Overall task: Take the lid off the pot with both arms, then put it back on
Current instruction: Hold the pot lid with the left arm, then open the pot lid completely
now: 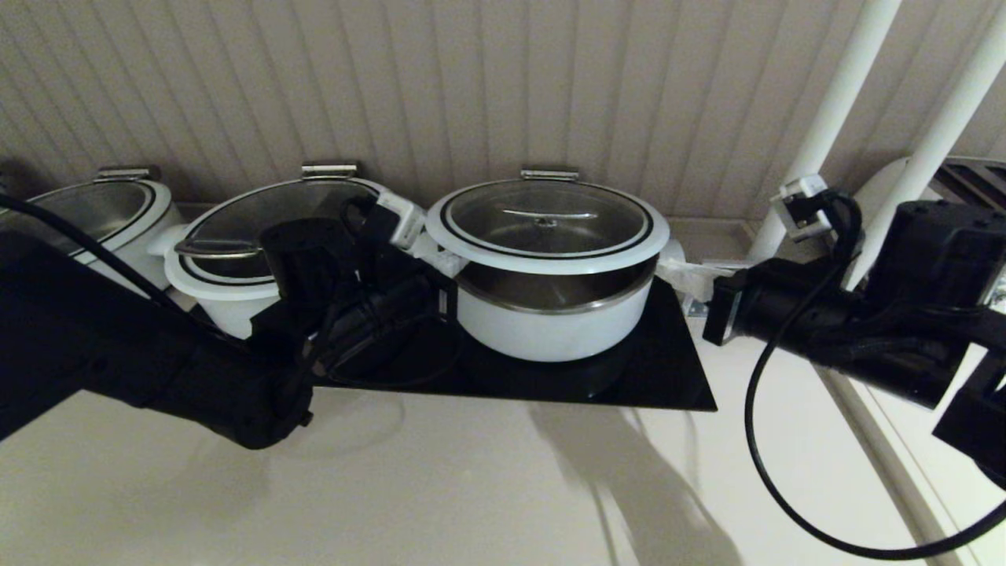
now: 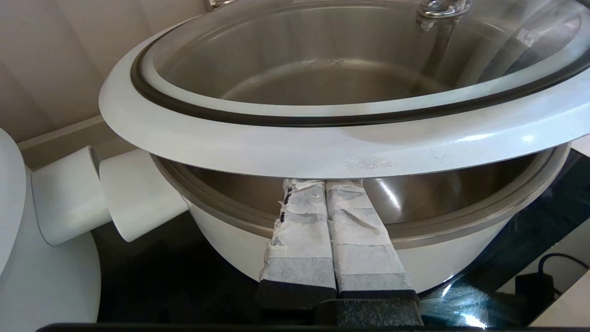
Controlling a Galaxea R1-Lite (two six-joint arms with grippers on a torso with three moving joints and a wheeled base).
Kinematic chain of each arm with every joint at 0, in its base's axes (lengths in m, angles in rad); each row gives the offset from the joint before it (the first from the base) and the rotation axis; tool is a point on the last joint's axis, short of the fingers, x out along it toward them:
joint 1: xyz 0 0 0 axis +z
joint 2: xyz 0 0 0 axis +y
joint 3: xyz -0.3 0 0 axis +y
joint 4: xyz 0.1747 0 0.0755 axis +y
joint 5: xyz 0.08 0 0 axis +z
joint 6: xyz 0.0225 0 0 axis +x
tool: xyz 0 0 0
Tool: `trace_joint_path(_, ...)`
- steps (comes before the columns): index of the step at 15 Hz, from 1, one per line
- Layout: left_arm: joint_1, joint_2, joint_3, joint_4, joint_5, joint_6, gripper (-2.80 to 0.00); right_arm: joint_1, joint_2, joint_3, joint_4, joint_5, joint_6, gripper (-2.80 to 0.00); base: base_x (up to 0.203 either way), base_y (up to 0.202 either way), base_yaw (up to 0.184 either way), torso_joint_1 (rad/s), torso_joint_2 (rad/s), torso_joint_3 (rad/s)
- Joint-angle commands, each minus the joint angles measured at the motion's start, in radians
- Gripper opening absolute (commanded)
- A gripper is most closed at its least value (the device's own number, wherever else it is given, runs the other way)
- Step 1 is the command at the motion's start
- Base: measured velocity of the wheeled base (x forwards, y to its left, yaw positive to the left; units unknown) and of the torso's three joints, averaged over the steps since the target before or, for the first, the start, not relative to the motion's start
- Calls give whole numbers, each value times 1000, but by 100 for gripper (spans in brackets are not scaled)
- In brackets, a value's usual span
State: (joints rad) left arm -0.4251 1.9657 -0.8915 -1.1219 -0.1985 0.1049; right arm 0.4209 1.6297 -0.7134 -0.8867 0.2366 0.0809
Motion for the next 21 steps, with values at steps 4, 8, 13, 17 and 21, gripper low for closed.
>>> trace_joint_path(4,0,7,-1,-7,-2,1,-280,-1,45,6,-6,3,0,-280,0,0,0,0,0,0)
trace_joint_path(8,0,7,-1,-7,-2,1,-280,-1,55,14,-6,6,-1,-280,0,0,0,0,0,0)
trace_joint_path(13,6,8,-1,-7,-2,1,-280,0,102,3,-10,7,2,-280,0,0,0,0,0,0)
trace_joint_path(17,9,8,-2,-7,-2,1,-280,0,157,-50,-47,6,0,-280,0,0,0,0,0,0)
trace_joint_path(21,12,7,-1,-7,-2,5,-280,0,199,-101,-52,6,-2,-280,0,0,0,0,0,0)
